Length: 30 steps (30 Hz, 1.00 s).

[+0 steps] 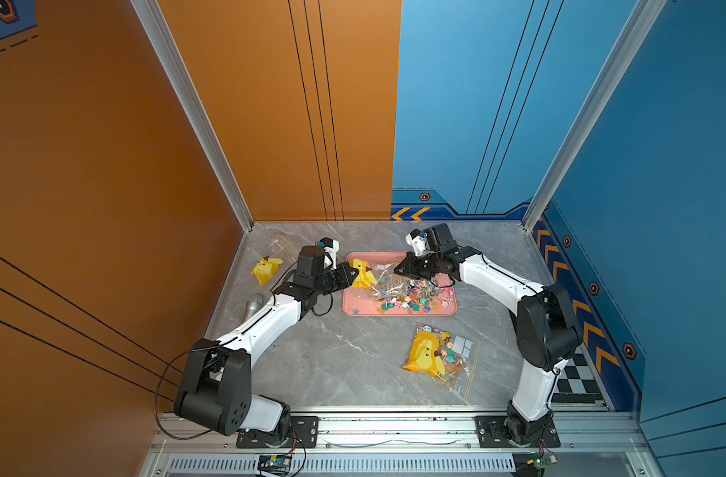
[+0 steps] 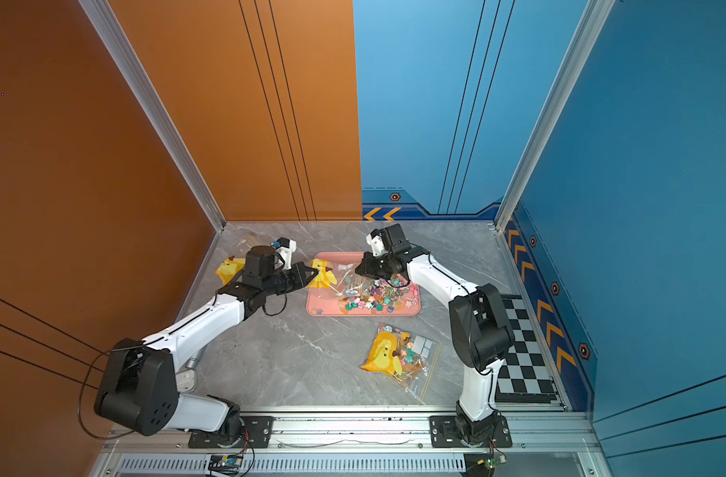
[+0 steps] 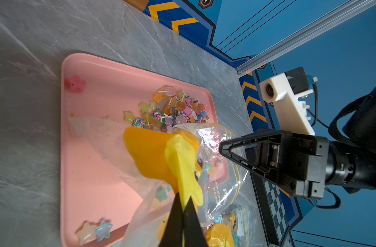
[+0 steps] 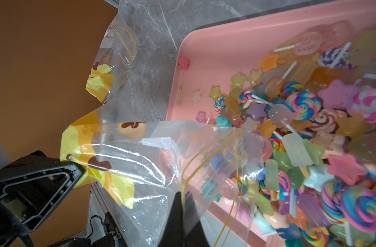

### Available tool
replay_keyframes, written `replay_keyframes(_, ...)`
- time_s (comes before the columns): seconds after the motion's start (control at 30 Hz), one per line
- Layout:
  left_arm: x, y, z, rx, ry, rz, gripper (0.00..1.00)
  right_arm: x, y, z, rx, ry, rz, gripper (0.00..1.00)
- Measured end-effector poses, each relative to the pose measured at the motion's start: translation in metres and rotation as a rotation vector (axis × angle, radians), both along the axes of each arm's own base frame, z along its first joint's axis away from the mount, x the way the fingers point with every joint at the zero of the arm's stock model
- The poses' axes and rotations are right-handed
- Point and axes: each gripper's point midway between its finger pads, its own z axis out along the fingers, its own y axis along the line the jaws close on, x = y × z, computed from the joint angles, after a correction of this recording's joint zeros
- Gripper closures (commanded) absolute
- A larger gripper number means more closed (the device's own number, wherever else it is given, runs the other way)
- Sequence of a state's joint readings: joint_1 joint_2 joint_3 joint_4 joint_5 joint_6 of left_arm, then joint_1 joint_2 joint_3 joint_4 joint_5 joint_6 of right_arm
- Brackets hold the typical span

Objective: Pour candies out of the ziploc bag
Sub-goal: 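Pour the candies out of the ziploc bag onto the tray.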

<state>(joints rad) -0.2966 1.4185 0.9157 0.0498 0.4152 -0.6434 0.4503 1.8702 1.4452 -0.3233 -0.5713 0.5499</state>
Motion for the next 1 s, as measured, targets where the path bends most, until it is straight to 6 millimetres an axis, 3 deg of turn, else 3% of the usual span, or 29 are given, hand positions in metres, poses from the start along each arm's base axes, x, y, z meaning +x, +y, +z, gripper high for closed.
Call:
replay_keyframes(0.5,0.000,0.017,0.010,0.013,-0.020,0.031,1.00,-0.003,0.014,0.010,0.011,-0.023,0.028,1.00)
replay_keyframes(1.0,0.002,0.031,0.034,0.052,-0.071,0.055,1.00,0.002,0.042,-0.005,0.007,-0.007,0.068,1.00)
